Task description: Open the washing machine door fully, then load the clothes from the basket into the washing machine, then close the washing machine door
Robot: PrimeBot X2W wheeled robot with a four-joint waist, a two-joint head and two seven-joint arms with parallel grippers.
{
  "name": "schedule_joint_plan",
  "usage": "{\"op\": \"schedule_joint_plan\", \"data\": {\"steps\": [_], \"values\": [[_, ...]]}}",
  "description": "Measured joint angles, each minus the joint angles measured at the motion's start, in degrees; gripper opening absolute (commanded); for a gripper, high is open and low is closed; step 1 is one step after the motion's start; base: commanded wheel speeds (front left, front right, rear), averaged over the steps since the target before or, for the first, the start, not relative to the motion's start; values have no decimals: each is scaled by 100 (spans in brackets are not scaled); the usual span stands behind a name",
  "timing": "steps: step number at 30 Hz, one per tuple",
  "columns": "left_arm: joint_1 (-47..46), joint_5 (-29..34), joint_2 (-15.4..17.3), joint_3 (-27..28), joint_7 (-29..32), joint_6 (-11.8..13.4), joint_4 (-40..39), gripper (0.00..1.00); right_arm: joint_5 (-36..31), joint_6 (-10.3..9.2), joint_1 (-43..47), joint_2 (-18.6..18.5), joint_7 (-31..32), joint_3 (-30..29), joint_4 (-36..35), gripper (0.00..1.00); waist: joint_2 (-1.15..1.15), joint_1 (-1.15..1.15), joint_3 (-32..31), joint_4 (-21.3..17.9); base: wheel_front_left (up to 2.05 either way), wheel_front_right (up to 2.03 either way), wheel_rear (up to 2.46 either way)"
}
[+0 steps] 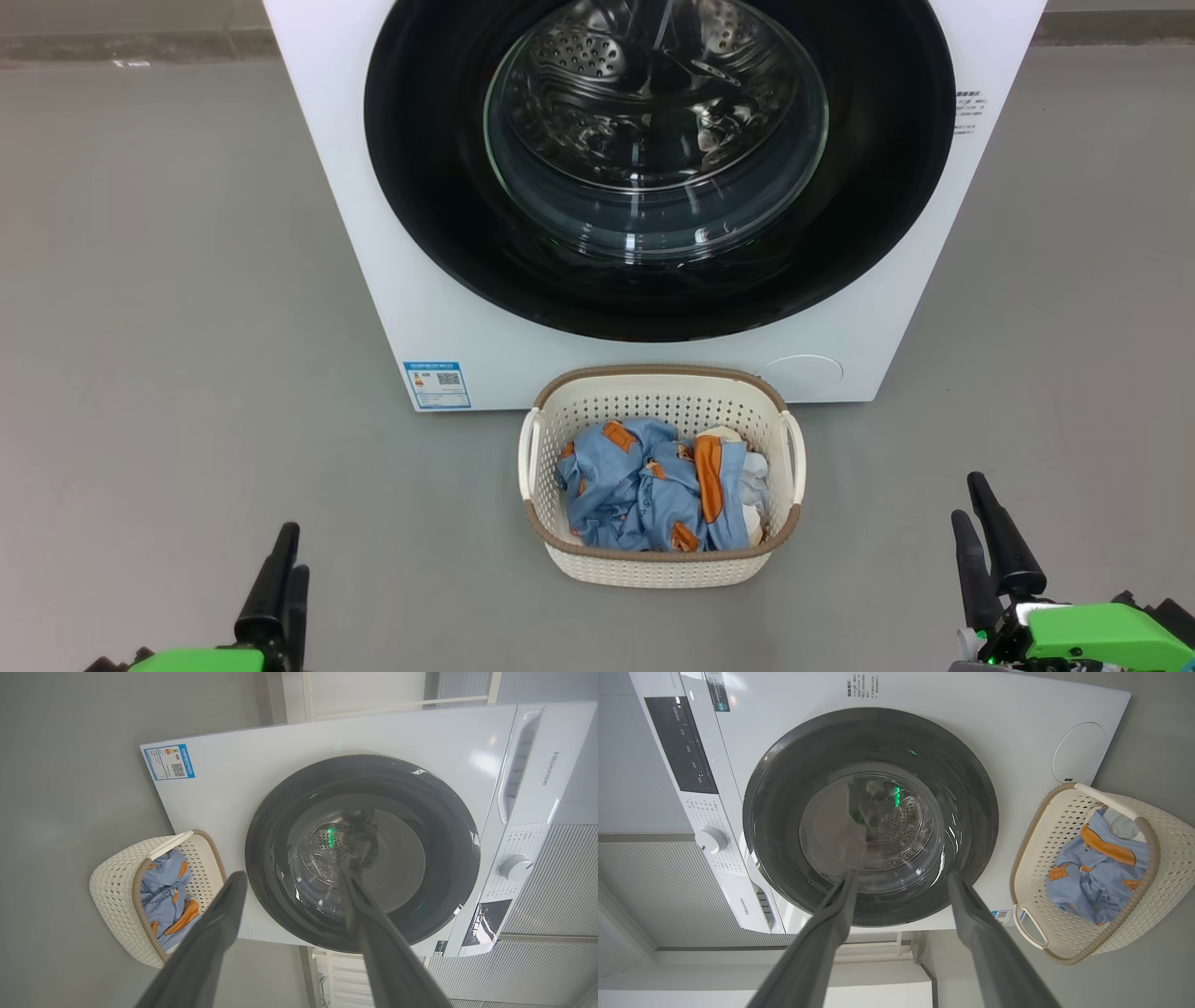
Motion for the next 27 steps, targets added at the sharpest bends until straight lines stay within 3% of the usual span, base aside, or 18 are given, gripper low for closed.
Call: {"op": "schedule_joint_plan", "data": {"steps": [10,27], "values": [[-80,434,19,-73,-179,-1,-104,100,-413,0,-149,-137,-199,222,-107,100,0,0,23,-8,0,0,0],[-215,1969,118,-260,-445,-8,-164,100,-2064,0,-330,-159,-485,352,-278,100,0,0,57,-8,0,0,0]]}}
